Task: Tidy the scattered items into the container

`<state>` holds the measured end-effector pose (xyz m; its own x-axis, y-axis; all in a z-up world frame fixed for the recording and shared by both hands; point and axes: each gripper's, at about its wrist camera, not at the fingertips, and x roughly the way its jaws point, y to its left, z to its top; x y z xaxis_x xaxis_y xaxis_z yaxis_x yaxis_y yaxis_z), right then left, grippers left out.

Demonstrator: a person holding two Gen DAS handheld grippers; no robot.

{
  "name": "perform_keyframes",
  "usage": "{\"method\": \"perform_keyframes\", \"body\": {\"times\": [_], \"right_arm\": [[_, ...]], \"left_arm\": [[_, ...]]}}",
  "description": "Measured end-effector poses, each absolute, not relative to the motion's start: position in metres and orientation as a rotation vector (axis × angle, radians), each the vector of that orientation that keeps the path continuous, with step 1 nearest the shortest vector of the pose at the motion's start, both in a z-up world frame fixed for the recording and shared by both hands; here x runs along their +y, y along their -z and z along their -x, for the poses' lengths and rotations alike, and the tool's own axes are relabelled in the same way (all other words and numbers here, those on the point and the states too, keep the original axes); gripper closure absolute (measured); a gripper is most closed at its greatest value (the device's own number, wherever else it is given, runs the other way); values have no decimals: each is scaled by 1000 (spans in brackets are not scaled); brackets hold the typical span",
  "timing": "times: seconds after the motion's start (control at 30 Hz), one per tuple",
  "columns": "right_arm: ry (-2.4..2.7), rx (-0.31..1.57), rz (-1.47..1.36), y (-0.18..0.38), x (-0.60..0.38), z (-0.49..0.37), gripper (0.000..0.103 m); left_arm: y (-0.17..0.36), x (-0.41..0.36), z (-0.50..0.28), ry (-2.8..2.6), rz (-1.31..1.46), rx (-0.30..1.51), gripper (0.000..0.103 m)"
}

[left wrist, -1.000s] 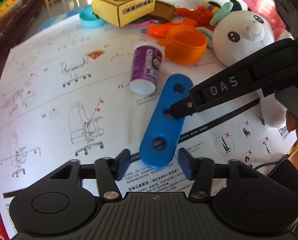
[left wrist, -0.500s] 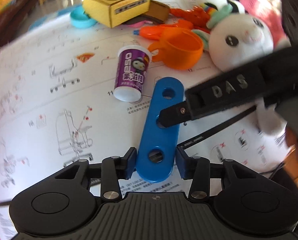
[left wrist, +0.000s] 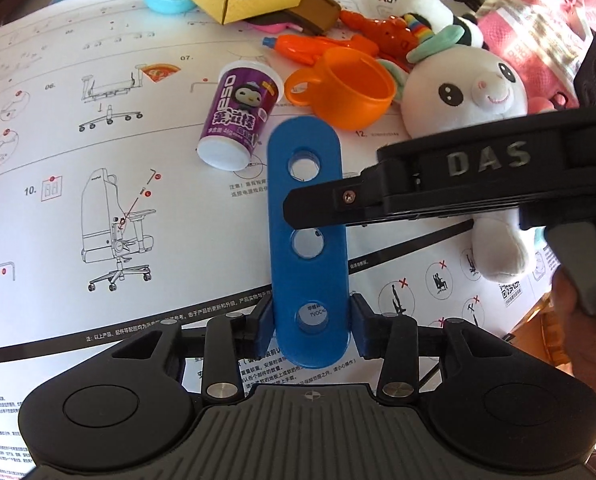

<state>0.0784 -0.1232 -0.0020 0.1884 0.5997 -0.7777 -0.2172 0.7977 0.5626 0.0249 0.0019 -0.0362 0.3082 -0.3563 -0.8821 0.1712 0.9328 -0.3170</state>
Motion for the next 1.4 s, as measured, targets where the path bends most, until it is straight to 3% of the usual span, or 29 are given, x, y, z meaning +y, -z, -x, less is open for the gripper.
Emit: {"method": "perform_keyframes", "body": {"times": [0.03,0.1,0.27,0.37,0.5,0.63,0.77,0.9,0.97,1.17,1.23,1.3,1.4], "right_arm": [[-607,1257,-361,-2,-121,-78,67],[-634,1254,-354,-8,-118,-75,67],[-653,1269,-299,-11,-105,-68,68],[-624,1269,-255,-6,-101,-64,80],[-596,1280,-277,-2,-103,-64,80],[-580,1288,-275,-3,-100,-65,80],[-552,1320,-292,0,-97,-67,80],[-567,1333,-331,-2,-95,-67,78],[-566,1321,-320,-5,-95,-66,76],[-536,1322,-298,0,-98,-67,70],[-528,1328,-307,2,-99,-68,56],[-520,1321,-291,2,-98,-67,53],[-517,1326,-283,3,-96,-68,52]], "left_arm": [[36,2,-25,352,170,1210,60],[36,1,-24,350,165,1207,44],[35,2,-23,337,152,1197,44],[33,4,-21,329,141,1191,44],[30,7,-14,294,103,1164,28],[23,5,0,284,32,1122,28],[17,-7,7,270,-63,1082,37],[25,-3,4,256,-51,1127,80],[30,1,-1,265,-2,1145,85],[31,8,2,262,19,1150,84],[32,5,3,261,4,1152,80],[32,1,7,263,-4,1151,71],[32,-3,9,269,-4,1150,66]]}}
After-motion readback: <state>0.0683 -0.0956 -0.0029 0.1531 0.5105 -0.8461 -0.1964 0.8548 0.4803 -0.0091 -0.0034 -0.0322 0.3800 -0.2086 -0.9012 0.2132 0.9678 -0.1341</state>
